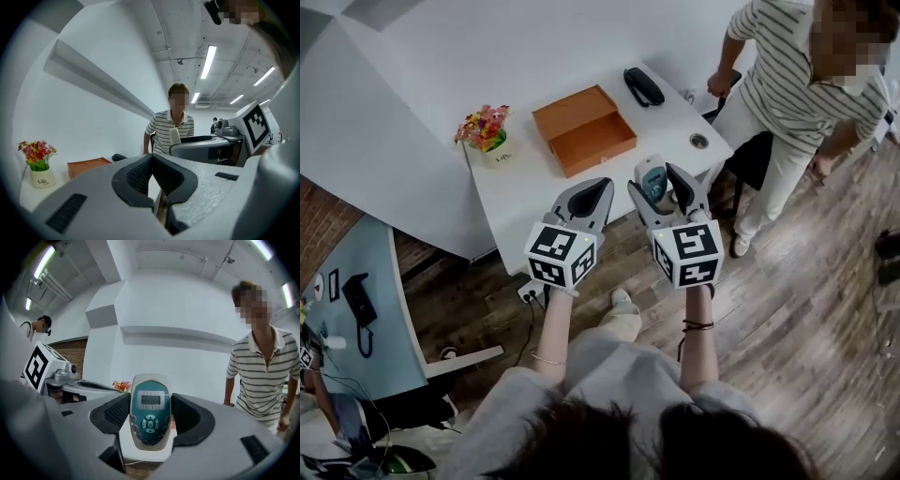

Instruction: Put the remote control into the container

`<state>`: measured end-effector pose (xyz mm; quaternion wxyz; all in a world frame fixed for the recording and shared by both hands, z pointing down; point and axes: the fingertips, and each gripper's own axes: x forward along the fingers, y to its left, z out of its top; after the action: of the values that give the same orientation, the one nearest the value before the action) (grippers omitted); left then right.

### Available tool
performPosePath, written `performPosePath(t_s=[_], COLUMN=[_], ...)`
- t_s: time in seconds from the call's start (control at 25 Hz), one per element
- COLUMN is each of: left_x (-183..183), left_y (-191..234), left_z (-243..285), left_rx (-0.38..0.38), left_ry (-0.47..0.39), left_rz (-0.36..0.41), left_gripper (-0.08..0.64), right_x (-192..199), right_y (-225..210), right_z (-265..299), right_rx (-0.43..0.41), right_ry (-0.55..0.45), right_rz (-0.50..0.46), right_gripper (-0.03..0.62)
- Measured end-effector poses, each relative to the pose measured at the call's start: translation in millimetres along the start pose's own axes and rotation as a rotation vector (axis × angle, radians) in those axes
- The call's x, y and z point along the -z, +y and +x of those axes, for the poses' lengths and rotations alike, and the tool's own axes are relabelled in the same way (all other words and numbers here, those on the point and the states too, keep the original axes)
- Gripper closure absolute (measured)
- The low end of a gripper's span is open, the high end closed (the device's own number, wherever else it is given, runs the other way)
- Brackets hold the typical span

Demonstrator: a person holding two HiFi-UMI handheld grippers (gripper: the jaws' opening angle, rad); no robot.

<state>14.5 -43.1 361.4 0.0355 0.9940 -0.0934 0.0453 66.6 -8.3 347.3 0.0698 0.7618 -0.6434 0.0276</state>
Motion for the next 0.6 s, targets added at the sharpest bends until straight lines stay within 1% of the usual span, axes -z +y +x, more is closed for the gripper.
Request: performPosePath(t_s=[0.16, 0.44, 0.6], left_x=[0.6, 8.8, 8.4], left_y=[18.2, 55.8, 74.7], left_z=[29.3, 59.0, 73.8], left_rx=[-0.032, -0.107, -0.141], left_ry=[-0.001, 0.014, 0.010], left_rz=[-0.020, -0.069, -0.086], left_gripper=[0.557, 0.557, 0.557], right_x=[-1.8, 5.5, 6.4], right_y=[-25.5, -36.7, -46.7], right_z=[34.0, 85.5, 108.1], right_rx=[-0.035, -0.124, -0.159], right_ry=[0.004, 0.047, 0.060], right_rz=[0.019, 0.015, 0.004], right_gripper=[0.314, 0.314, 0.314])
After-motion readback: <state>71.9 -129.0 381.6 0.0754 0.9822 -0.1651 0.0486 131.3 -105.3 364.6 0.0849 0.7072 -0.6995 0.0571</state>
